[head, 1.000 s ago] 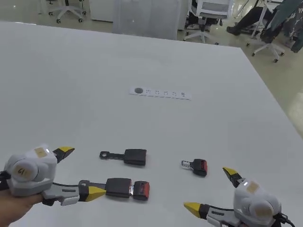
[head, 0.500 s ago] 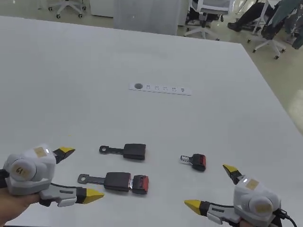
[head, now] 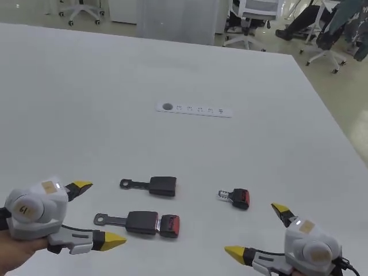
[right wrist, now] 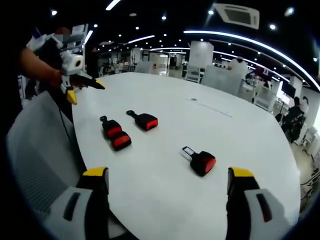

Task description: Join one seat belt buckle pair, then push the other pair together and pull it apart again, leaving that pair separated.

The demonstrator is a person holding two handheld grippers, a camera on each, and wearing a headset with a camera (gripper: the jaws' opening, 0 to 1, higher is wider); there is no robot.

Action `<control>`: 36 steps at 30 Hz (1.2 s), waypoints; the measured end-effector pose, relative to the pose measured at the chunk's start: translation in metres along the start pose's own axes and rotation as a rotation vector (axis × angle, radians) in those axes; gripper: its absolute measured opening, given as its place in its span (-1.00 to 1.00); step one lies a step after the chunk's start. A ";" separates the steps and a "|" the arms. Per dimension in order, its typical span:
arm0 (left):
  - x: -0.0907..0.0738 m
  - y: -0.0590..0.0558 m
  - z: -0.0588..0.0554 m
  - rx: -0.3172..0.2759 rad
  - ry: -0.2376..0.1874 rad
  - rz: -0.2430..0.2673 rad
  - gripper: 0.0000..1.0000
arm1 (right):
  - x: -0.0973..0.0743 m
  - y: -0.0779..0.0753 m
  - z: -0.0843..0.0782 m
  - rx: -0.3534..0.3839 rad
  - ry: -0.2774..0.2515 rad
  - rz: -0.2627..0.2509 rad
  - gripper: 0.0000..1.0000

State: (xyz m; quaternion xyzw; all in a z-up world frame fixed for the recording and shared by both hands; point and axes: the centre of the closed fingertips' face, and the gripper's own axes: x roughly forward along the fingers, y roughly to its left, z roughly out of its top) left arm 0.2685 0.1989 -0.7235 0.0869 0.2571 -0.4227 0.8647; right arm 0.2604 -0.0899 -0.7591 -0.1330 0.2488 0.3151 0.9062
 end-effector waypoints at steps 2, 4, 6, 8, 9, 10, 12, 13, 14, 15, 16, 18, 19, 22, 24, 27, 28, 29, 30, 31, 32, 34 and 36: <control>0.000 0.000 0.000 -0.004 -0.001 0.002 1.00 | -0.001 0.001 0.000 0.002 0.001 0.002 1.00; -0.001 0.000 -0.001 -0.006 -0.001 0.004 1.00 | -0.001 0.001 -0.001 -0.001 0.004 0.004 1.00; -0.001 -0.001 -0.001 -0.008 -0.002 0.004 1.00 | -0.001 0.001 -0.002 -0.003 0.004 0.004 1.00; -0.001 0.000 -0.001 -0.007 -0.003 0.007 1.00 | -0.001 0.000 -0.002 -0.003 0.007 0.004 1.00; -0.001 0.000 -0.001 -0.008 -0.003 0.007 1.00 | -0.001 0.000 -0.002 -0.004 0.005 0.003 1.00; -0.001 0.000 -0.001 -0.009 -0.003 0.008 1.00 | -0.001 -0.001 -0.001 -0.004 0.004 0.003 1.00; -0.001 0.000 0.000 -0.010 -0.005 0.010 1.00 | -0.001 -0.001 -0.001 -0.005 0.004 0.001 1.00; -0.001 0.001 0.000 -0.012 -0.005 0.011 1.00 | -0.001 -0.001 -0.001 -0.006 0.004 0.001 1.00; -0.001 0.001 0.000 -0.012 -0.004 0.012 1.00 | -0.001 0.000 0.000 -0.005 0.002 0.001 1.00; -0.001 0.001 0.000 -0.011 -0.004 0.012 1.00 | -0.001 0.000 0.000 -0.003 0.000 0.001 1.00; -0.001 0.001 0.000 -0.011 -0.004 0.012 1.00 | 0.000 0.000 0.000 -0.005 -0.001 0.000 1.00; -0.001 0.002 0.000 -0.012 -0.004 0.011 1.00 | 0.000 0.000 0.000 -0.002 -0.001 -0.003 1.00; -0.001 0.002 0.000 -0.012 -0.006 0.011 1.00 | 0.000 0.000 0.000 0.003 -0.001 -0.004 1.00; -0.001 0.002 0.001 -0.014 -0.008 0.012 1.00 | 0.000 0.001 0.000 0.004 -0.003 -0.009 1.00; -0.002 0.003 0.001 -0.014 -0.010 0.014 1.00 | 0.000 0.001 0.000 0.008 -0.002 -0.009 1.00; -0.002 0.004 0.000 -0.017 -0.011 0.014 1.00 | 0.000 0.001 -0.001 0.012 -0.002 -0.012 1.00; -0.002 0.004 0.000 -0.017 -0.012 0.014 1.00 | 0.000 0.001 0.000 0.014 -0.004 -0.013 1.00; -0.003 0.004 0.000 -0.018 -0.013 0.013 1.00 | 0.000 0.000 0.000 0.016 -0.006 -0.015 1.00; -0.003 0.003 0.000 -0.018 -0.012 0.013 1.00 | 0.001 0.000 0.001 0.021 -0.008 -0.017 1.00; -0.003 0.003 -0.001 -0.018 -0.011 0.013 1.00 | 0.001 0.000 0.003 0.035 -0.016 -0.020 1.00; -0.002 0.003 -0.001 -0.020 -0.012 0.013 1.00 | 0.001 -0.001 0.004 0.046 -0.023 -0.023 1.00; -0.002 0.003 -0.001 -0.023 -0.013 0.013 1.00 | 0.002 -0.002 0.004 0.058 -0.028 -0.031 1.00; -0.003 0.003 -0.002 -0.024 -0.013 0.013 1.00 | 0.003 0.000 0.005 0.065 -0.031 -0.030 1.00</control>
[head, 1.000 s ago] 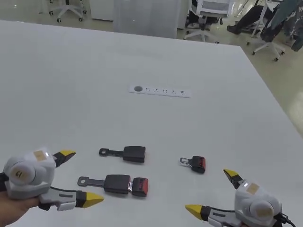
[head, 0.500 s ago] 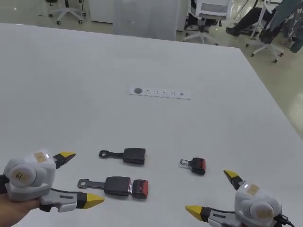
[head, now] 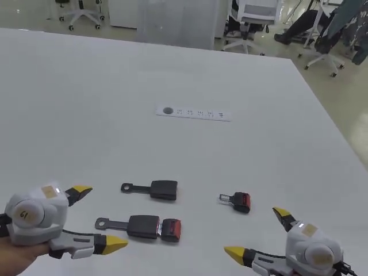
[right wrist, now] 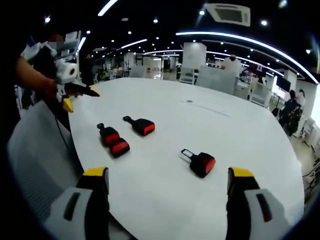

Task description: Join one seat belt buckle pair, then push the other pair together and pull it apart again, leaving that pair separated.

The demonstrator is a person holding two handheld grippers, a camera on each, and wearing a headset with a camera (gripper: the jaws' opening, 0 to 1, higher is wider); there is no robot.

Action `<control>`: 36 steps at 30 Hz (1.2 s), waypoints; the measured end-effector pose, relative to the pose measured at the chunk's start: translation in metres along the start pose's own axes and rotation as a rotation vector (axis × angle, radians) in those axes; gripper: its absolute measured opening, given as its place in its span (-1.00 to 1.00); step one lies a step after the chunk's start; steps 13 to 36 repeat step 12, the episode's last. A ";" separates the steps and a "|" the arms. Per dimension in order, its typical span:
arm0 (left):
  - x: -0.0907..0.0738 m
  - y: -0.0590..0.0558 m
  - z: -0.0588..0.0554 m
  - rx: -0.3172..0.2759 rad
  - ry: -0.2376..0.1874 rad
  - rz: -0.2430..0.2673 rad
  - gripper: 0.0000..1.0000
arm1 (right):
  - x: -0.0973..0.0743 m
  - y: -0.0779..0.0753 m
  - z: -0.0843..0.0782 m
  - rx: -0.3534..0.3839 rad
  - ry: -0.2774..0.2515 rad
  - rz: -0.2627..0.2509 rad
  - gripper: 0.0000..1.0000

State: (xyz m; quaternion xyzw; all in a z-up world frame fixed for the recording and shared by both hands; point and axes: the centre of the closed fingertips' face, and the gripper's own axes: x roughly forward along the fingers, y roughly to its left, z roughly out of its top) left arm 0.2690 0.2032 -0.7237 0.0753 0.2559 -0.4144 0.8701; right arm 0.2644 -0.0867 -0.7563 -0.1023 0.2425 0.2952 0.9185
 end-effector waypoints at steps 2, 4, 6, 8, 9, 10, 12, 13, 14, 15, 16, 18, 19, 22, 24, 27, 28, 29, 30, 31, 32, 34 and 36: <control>0.000 0.000 0.000 0.000 -0.001 -0.001 1.00 | 0.001 0.002 0.000 -0.003 0.002 0.003 1.00; 0.000 0.001 0.000 -0.001 -0.004 0.001 1.00 | 0.002 0.004 0.000 -0.005 0.003 0.008 1.00; 0.000 0.001 0.001 -0.002 -0.006 0.002 1.00 | 0.002 0.005 0.000 -0.004 0.003 0.008 1.00; 0.000 0.001 0.001 -0.003 -0.007 0.002 1.00 | 0.002 0.005 0.000 -0.004 0.005 0.009 1.00; 0.000 0.001 0.000 -0.004 -0.006 0.001 1.00 | 0.002 0.006 -0.001 -0.005 0.006 0.010 1.00; 0.000 0.001 0.000 -0.004 -0.006 0.001 1.00 | 0.002 0.006 0.000 -0.004 0.005 0.010 1.00; 0.000 0.000 0.000 -0.004 -0.005 0.000 1.00 | 0.002 0.005 -0.001 -0.003 0.006 0.008 1.00; 0.000 0.000 0.000 -0.004 -0.005 0.000 1.00 | 0.002 0.005 -0.001 -0.003 0.006 0.008 1.00; 0.000 0.000 0.000 -0.004 -0.005 0.000 1.00 | 0.002 0.005 -0.001 -0.003 0.006 0.008 1.00; 0.000 0.000 0.000 -0.004 -0.005 0.000 1.00 | 0.002 0.005 -0.001 -0.003 0.006 0.008 1.00; 0.000 0.000 0.000 -0.004 -0.005 0.000 1.00 | 0.002 0.005 -0.001 -0.003 0.006 0.008 1.00; 0.000 0.000 0.000 -0.004 -0.005 0.000 1.00 | 0.002 0.005 -0.001 -0.003 0.006 0.008 1.00; 0.000 0.000 0.000 -0.004 -0.005 0.000 1.00 | 0.002 0.005 -0.001 -0.003 0.006 0.008 1.00; 0.000 0.000 0.000 -0.004 -0.005 0.000 1.00 | 0.002 0.005 -0.001 -0.003 0.006 0.008 1.00; 0.000 0.000 0.000 -0.004 -0.005 0.000 1.00 | 0.002 0.005 -0.001 -0.003 0.006 0.008 1.00; 0.000 0.000 0.000 -0.004 -0.005 0.000 1.00 | 0.002 0.005 -0.001 -0.003 0.006 0.008 1.00; 0.000 0.000 0.000 -0.004 -0.005 0.000 1.00 | 0.002 0.005 -0.001 -0.003 0.006 0.008 1.00; 0.000 0.000 0.000 -0.004 -0.005 0.000 1.00 | 0.002 0.005 -0.001 -0.003 0.006 0.008 1.00; 0.000 0.000 0.000 -0.004 -0.005 0.000 1.00 | 0.002 0.005 -0.001 -0.003 0.006 0.008 1.00; 0.000 0.000 0.000 -0.004 -0.005 0.000 1.00 | 0.002 0.005 -0.001 -0.003 0.006 0.008 1.00; 0.000 0.000 0.000 -0.004 -0.005 0.000 1.00 | 0.002 0.005 -0.001 -0.003 0.006 0.008 1.00; 0.000 0.000 0.000 -0.004 -0.005 0.000 1.00 | 0.002 0.005 -0.001 -0.003 0.006 0.008 1.00; 0.000 0.000 0.000 -0.004 -0.005 0.000 1.00 | 0.002 0.005 -0.001 -0.003 0.006 0.008 1.00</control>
